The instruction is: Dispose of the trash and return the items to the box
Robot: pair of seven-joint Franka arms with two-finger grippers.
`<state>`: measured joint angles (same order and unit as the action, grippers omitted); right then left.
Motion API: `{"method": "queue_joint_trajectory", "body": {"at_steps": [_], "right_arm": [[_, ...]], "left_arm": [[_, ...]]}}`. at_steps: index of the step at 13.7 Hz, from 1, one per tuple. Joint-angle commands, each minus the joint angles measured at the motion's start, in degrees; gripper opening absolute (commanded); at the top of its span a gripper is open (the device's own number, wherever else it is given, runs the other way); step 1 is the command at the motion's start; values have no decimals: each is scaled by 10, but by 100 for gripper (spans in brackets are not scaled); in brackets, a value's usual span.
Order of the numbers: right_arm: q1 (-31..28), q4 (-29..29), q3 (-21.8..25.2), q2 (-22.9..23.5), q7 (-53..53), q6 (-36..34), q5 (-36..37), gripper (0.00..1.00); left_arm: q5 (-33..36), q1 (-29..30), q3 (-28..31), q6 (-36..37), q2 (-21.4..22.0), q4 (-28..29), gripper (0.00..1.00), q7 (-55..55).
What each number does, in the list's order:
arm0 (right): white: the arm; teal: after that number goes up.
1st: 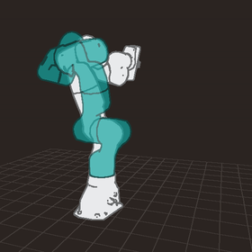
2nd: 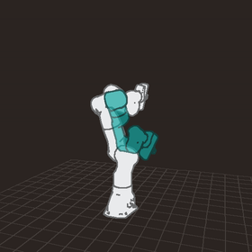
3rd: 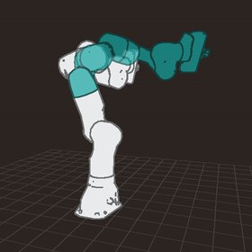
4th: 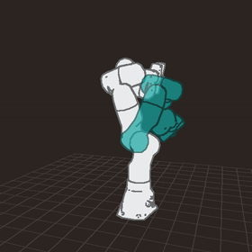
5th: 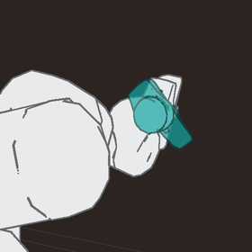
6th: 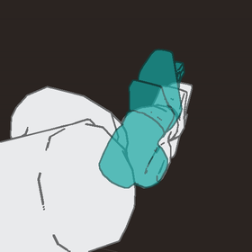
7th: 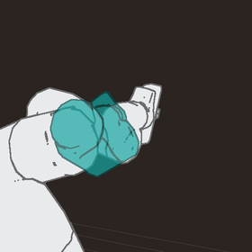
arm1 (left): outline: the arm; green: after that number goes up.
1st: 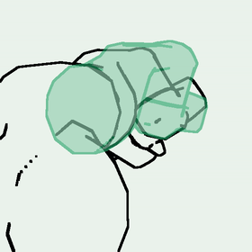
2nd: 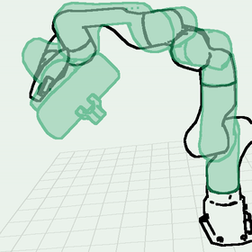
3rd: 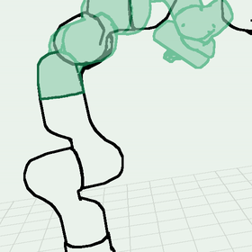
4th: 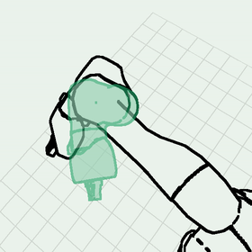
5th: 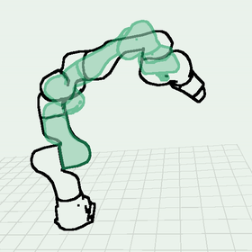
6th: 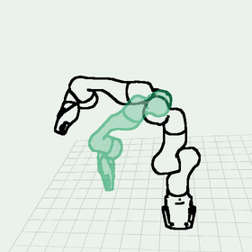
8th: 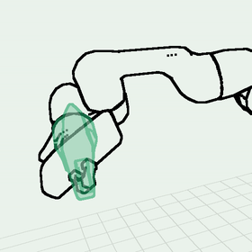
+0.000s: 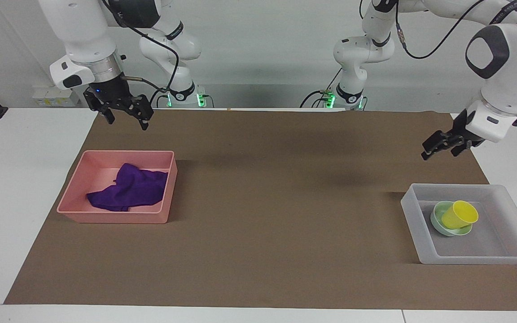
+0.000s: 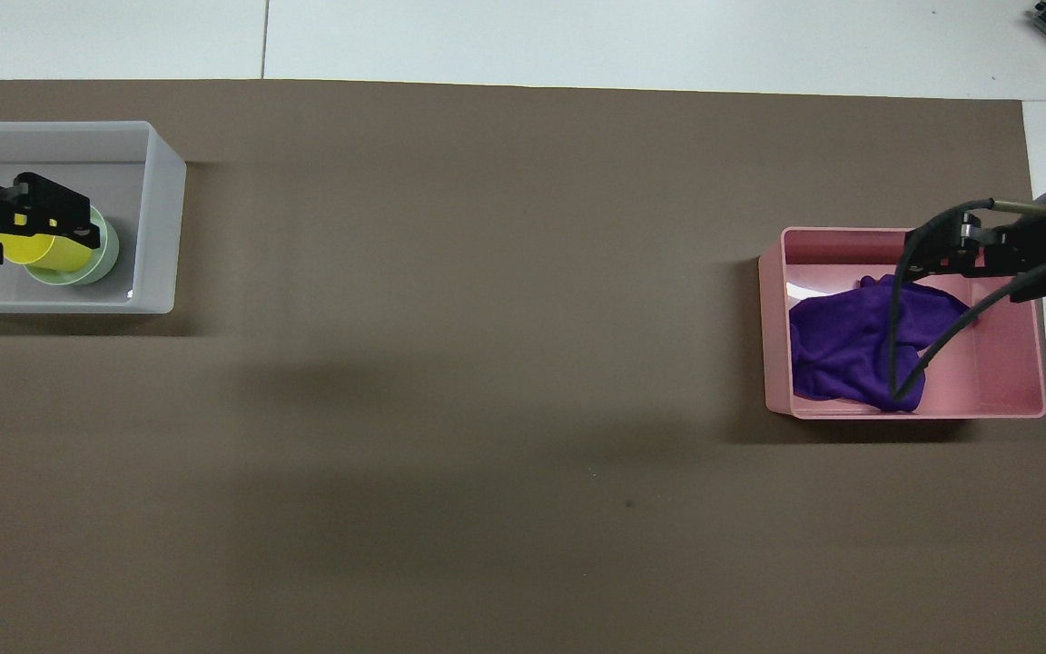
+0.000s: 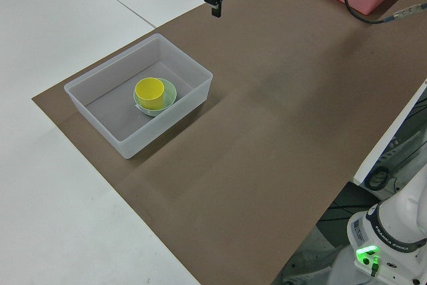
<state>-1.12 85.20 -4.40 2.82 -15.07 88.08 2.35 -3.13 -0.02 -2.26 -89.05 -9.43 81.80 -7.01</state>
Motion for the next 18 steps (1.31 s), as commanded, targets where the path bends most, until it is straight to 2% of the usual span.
{"method": "queue_joint_trajectory", "body": {"at_steps": [1, 3, 5, 8, 18], "right_arm": [[-6, 4, 1, -5, 16, 4, -15, 100], [-6, 4, 1, -5, 16, 4, -14, 100], [-6, 4, 1, -5, 16, 4, -14, 100], [-6, 4, 1, -5, 16, 4, -14, 100], [-6, 4, 1, -5, 16, 4, -14, 100]], "left_arm": [[28, -33, 8, 20, 76, 62, 100, -22], [30, -41, 8, 13, 114, 100, 100, -21], [30, -41, 8, 20, 114, 97, 100, -14], [36, -41, 8, -3, 144, 148, 100, -10], [36, -38, 9, 8, 143, 130, 100, -8]]}}
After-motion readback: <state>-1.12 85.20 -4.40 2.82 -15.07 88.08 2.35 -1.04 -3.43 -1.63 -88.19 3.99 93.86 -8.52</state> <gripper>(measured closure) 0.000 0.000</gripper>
